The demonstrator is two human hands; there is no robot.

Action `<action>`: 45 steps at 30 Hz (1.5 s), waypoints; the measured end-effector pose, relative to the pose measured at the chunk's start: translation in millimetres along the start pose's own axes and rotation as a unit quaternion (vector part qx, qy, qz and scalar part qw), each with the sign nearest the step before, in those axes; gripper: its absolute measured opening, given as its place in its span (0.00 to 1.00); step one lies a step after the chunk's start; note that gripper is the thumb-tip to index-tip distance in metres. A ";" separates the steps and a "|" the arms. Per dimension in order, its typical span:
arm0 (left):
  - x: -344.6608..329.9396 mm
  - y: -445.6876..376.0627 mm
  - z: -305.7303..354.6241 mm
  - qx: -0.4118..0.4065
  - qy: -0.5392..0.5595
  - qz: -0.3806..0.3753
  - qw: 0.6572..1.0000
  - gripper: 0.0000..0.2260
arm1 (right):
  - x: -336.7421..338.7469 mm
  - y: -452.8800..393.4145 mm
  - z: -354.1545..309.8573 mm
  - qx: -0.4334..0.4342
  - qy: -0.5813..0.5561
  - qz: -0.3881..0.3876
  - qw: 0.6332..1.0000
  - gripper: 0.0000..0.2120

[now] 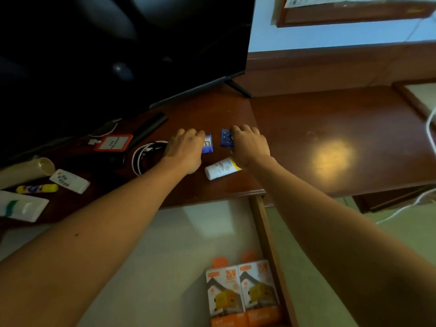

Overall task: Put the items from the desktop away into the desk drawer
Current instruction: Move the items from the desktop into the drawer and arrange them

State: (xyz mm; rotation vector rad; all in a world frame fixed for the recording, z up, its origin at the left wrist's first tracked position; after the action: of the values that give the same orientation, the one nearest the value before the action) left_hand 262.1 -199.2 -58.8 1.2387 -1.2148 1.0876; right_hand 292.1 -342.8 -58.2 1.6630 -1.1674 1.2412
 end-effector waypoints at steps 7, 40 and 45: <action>9.1 80.8 21.7 -0.007 0.059 0.032 0.998 0.28 | 0.2 100.3 -9.3 -0.051 -0.025 -0.012 0.998 0.30; -204.7 167.5 25.2 0.062 0.219 -0.172 0.958 0.27 | -181.4 170.1 6.0 -0.005 0.035 -0.219 0.975 0.26; -210.1 169.6 27.4 0.080 0.276 -0.188 0.939 0.23 | -180.6 176.9 13.9 -0.020 0.036 -0.215 0.976 0.18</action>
State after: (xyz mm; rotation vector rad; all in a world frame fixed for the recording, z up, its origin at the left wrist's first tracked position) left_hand 75.9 -206.4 -256.2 1.1185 -0.4483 1.1518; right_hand 107.0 -368.7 -229.0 1.7098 -0.7287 0.9854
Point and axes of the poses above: each hand's wrist, its own y-axis away from the middle knuckle, its own x-axis out of the back of the hand, z = x × y, the point moved 9 cm from there along -y, towards the middle knuckle, and after that the axes turned 3 degrees about -y, right-handed, at the moved point
